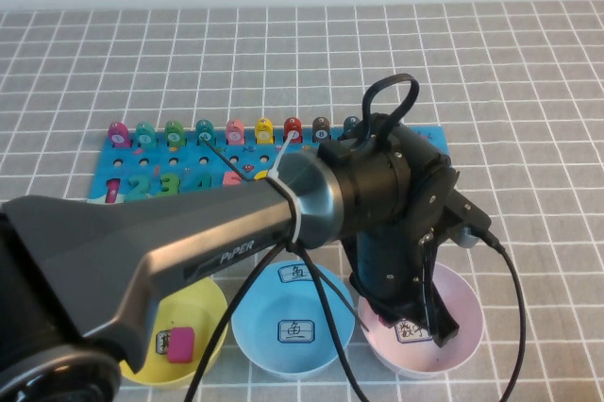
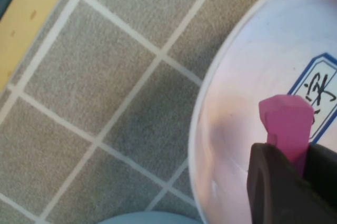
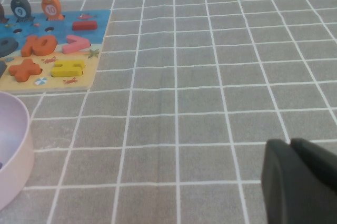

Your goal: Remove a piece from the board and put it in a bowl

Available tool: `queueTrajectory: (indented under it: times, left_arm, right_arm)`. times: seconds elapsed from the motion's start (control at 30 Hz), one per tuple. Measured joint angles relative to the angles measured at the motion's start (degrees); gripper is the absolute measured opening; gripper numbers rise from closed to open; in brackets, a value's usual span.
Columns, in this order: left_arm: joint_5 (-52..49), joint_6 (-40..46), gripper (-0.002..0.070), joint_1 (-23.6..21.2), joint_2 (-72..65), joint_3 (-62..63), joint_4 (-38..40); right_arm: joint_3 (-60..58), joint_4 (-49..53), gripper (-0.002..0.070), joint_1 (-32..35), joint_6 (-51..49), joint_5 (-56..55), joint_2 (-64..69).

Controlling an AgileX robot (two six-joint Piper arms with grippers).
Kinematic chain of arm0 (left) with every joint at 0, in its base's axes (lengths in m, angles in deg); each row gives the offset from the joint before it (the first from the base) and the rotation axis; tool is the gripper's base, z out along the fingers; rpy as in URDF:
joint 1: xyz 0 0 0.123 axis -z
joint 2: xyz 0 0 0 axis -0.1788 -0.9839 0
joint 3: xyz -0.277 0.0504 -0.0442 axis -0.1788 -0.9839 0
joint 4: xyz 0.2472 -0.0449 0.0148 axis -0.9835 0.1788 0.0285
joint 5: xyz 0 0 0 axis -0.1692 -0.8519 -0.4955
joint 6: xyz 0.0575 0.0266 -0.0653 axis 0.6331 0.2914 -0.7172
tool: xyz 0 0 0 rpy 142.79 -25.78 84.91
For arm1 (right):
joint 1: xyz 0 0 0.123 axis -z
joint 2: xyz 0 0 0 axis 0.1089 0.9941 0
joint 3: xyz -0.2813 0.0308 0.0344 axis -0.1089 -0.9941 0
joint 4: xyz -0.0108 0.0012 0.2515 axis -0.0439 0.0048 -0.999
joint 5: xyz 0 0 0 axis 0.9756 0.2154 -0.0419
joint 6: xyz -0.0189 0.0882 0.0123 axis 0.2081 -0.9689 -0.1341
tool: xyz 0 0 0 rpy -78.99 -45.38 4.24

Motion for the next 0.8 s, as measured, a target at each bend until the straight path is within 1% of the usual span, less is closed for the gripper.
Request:
queueTrajectory:
  times: [0.37,0.7,0.8]
  left_arm:
    - [0.59,1.79,0.0066,-0.11,-0.03,0.00,0.00]
    - [0.37,2.71,0.0066,-1.42,-1.35,0.00,0.11]
    - [0.37,2.90,0.0076,-1.42,-1.35,0.00,0.11]
  right_arm:
    - [0.00,0.00,-0.0018,0.00,0.00,0.00,0.00]
    - [0.00,0.00,-0.0018,0.00,0.00,0.00,0.00]
    - [0.00,0.00,-0.0018,0.00,0.00,0.00,0.00]
